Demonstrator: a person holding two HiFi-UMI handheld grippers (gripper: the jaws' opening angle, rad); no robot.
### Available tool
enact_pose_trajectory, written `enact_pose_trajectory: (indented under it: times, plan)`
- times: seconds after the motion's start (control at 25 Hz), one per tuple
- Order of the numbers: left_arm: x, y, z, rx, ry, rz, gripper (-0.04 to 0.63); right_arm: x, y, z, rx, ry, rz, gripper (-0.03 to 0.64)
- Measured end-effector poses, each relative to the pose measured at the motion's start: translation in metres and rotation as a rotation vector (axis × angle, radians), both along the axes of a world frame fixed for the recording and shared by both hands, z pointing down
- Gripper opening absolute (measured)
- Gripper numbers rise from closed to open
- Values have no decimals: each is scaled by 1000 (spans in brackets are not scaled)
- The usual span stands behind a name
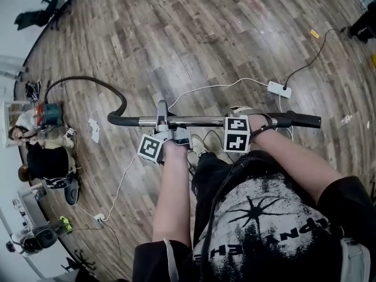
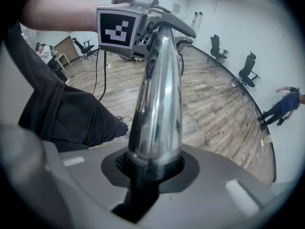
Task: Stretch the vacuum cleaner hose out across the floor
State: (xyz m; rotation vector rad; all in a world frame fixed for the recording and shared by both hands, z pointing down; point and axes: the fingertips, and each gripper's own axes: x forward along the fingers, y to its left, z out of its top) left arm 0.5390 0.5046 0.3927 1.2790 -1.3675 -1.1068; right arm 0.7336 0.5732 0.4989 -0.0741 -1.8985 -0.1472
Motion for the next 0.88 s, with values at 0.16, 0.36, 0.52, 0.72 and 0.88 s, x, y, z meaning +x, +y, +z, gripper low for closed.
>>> enact_pose_trajectory:
  times: [0.16, 0.36, 0.52, 0.72, 0.88]
  plan:
    - [26, 20, -5, -19, -18, -80, 44, 29, 6, -1, -20, -17, -80, 91]
    - [46, 45, -9, -33, -36, -122, 44, 46, 27, -1, -45, -42, -126, 91]
    - [51, 57, -12, -36, -47, -123, 44, 51, 39, -2, -43, -54, -125, 91]
    - [60, 65, -6, -42, -46, -99, 44, 62, 50, 0, -46, -43, -103, 91]
    - [63, 77, 1, -39, -18, -68, 44, 64, 69, 3, -47, -25, -74, 91]
